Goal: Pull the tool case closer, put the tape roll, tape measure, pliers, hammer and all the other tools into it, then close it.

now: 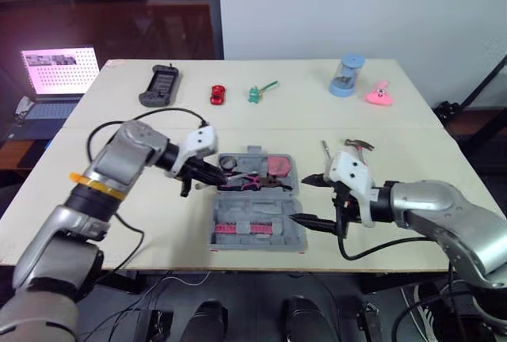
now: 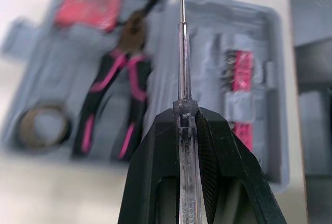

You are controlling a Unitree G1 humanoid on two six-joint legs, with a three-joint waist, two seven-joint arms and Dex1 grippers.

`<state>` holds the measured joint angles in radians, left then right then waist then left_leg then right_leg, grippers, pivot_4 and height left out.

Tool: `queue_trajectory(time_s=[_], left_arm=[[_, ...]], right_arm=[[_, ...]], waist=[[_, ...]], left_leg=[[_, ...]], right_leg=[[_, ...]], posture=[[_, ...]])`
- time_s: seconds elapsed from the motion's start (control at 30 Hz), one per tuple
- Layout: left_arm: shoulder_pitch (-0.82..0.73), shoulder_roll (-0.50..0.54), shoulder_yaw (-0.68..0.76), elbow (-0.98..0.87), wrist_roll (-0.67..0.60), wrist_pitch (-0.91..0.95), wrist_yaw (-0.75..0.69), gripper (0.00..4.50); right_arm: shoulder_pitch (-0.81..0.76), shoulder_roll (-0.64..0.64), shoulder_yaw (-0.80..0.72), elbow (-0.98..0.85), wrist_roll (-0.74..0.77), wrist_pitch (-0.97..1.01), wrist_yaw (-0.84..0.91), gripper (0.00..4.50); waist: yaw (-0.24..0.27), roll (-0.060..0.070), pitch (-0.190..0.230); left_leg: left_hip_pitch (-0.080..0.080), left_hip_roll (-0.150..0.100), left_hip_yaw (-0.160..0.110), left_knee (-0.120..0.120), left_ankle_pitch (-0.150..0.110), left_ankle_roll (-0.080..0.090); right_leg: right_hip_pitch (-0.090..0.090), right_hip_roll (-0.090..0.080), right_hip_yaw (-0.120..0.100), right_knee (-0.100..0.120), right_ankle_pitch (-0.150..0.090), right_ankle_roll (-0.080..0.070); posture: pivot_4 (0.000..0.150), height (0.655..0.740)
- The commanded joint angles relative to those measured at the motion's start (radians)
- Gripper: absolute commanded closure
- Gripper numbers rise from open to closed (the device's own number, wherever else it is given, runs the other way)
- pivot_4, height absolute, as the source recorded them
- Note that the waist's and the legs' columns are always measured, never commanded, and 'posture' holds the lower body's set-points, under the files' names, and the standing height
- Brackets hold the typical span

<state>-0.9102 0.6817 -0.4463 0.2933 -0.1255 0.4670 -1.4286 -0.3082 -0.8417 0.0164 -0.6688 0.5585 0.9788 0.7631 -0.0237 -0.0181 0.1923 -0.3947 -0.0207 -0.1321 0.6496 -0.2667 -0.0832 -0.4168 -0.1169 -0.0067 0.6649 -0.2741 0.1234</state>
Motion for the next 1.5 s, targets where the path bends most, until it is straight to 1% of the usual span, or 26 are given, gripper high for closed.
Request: queue_trajectory(time_s=[0.03, 0.1, 0.17, 0.27, 0.4, 0.53, 0.8, 1.07, 1.5], left_arm=[[-0.075, -0.028, -0.061, 0.018, 0.082, -0.009, -0.032, 4.49], [-0.121, -0.048, -0.137, 0.048, 0.137, -0.063, -0.109, 4.49], [-0.146, -0.06, -0.178, 0.072, 0.174, -0.073, -0.144, 4.49], [-0.203, -0.135, -0.241, 0.127, 0.274, 0.006, -0.09, 4.49], [-0.224, -0.202, -0.283, 0.091, 0.32, 0.114, -0.087, 4.49], [-0.216, -0.219, -0.302, 0.126, 0.383, 0.093, -0.042, 4.49], [-0.204, -0.272, -0.285, 0.179, 0.408, 0.112, 0.01, 4.49], [-0.183, -0.283, -0.289, 0.177, 0.399, 0.097, -0.003, 4.49], [-0.189, -0.313, -0.285, 0.217, 0.414, 0.099, 0.027, 4.49]], right_arm=[[0.021, -0.008, -0.056, -0.069, 0.028, 0.018, -0.031, 0.0], [0.034, -0.008, -0.069, -0.085, 0.035, 0.03, -0.047, 0.0], [0.038, -0.007, -0.074, -0.095, 0.04, 0.039, -0.06, 0.0], [0.051, -0.01, -0.079, -0.113, 0.05, 0.051, -0.074, 0.0], [0.053, -0.012, -0.07, -0.119, 0.05, 0.056, -0.084, 0.0], [0.043, -0.016, -0.064, -0.113, 0.049, 0.056, -0.086, 0.0], [0.028, -0.014, -0.049, -0.107, 0.056, 0.057, -0.092, 0.0], [0.016, -0.013, -0.036, -0.1, 0.055, 0.058, -0.095, 0.0], [0.016, -0.015, -0.022, -0.085, 0.044, 0.051, -0.094, 0.0]], waist=[[0.001, 0.0, 0.0], [0.004, 0.0, 0.0], [0.007, 0.0, 0.0], [0.008, 0.0, 0.0], [0.006, 0.0, 0.001], [0.002, -0.001, 0.001], [0.007, -0.001, 0.001], [0.006, -0.001, 0.001], [0.007, -0.001, 0.001]], left_leg=[[0.0, 0.0, 0.0, 0.0, 0.0, 0.0], [0.0, 0.0, 0.0, 0.0, 0.0, 0.0], [-0.001, 0.0, 0.0, 0.0, 0.0, 0.0], [0.0, 0.0, 0.0, 0.0, 0.0, 0.0], [0.0, 0.0, 0.0, 0.0, 0.0, 0.001], [0.0, 0.0, 0.0, 0.001, 0.0, 0.001], [0.0, 0.0, 0.0, 0.001, 0.0, 0.001], [0.0, 0.0, 0.0, 0.001, 0.0, 0.001], [0.0, 0.0, 0.0, 0.001, 0.0, 0.001]], right_leg=[[0.0, 0.0, 0.0, 0.0, 0.0, 0.0], [0.0, 0.0, 0.0, 0.0, 0.0, 0.0], [0.0, 0.0, 0.0, 0.0, 0.0, 0.0], [0.0, 0.0, 0.0, 0.0, 0.0, 0.0], [0.0, 0.0, 0.0, 0.0, 0.0, 0.0], [0.0, 0.0, 0.0, 0.0, 0.0, 0.001], [0.0, 0.0, 0.0, 0.0, 0.0, 0.001], [0.0, 0.0, 0.0, 0.0, 0.0, 0.001], [0.0, 0.0, 0.0, 0.0, 0.0, 0.001]], posture=[[0.15, 0.6902], [0.15, 0.6902], [0.15, 0.6902], [0.15, 0.6902], [0.15, 0.6902], [0.15, 0.6902], [0.15, 0.6902], [0.15, 0.6902], [0.15, 0.6902]])
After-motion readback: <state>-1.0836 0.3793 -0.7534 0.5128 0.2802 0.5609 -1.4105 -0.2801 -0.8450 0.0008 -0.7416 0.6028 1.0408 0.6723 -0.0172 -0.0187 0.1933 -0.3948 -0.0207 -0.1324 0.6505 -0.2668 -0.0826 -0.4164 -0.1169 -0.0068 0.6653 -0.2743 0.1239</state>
